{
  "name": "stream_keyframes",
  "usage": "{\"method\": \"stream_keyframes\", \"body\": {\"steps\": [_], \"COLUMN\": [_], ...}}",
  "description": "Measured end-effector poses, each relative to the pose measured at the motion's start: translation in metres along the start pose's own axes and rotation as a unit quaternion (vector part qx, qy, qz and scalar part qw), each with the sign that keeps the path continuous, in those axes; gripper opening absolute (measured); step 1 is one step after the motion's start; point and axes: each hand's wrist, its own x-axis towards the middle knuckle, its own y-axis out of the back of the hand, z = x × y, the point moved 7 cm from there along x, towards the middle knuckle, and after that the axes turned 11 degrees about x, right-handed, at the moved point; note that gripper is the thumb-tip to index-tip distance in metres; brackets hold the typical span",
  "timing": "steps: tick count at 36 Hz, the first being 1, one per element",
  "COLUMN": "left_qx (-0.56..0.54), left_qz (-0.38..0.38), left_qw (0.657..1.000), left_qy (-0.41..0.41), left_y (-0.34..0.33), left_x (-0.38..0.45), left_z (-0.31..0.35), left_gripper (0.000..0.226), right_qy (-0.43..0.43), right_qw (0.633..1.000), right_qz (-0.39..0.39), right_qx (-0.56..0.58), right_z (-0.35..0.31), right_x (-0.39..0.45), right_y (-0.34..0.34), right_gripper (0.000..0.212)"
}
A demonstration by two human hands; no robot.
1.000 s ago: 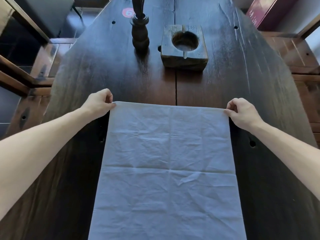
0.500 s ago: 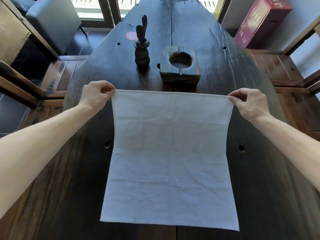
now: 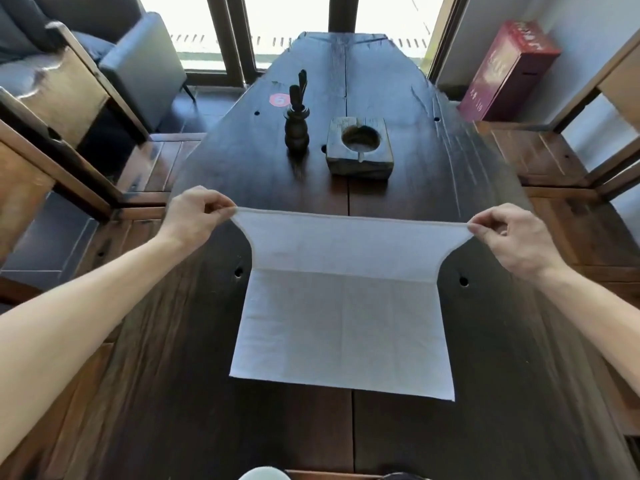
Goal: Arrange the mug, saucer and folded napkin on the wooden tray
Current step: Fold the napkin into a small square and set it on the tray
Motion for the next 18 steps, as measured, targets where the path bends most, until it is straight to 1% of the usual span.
{"method": "stream_keyframes", "body": {"steps": [3,7,10,14,18], "left_qx": [-0.002,0.001,-0.002,-0.012,-0.015], "left_qz": [-0.016,-0.019,-0.018,-0.033,-0.05], "left_qw": [1.0,1.0,1.0,0.999,0.999], "left_qy": [-0.002,-0.016,-0.016,-0.004,0.015], "left_y": [0.004,0.004,0.001,-0.012,-0.028], "left_x": [-0.025,-0.057,-0.081,-0.11,-0.133], "left_z": [-0.003,-0.006,-0.012,-0.026,-0.039], "left_gripper": [0.011,0.006,0.005,0.008,0.01], "right_qy": [-0.001,-0.01,-0.031,-0.06,-0.089], "right_qw": [1.0,0.999,0.997,0.994,0.99], "right_qz": [-0.021,-0.038,-0.04,-0.037,-0.047], "right_qx": [0.011,0.031,0.054,0.079,0.095], "right_z": [0.002,0.011,0.016,0.026,0.038], "right_x": [-0.028,-0.062,-0.085,-0.111,-0.133], "right_y": [-0.001,-0.007,-0.014,-0.025,-0.039], "right_gripper": [0.001,0.01,0.01,0.005,0.004]}}
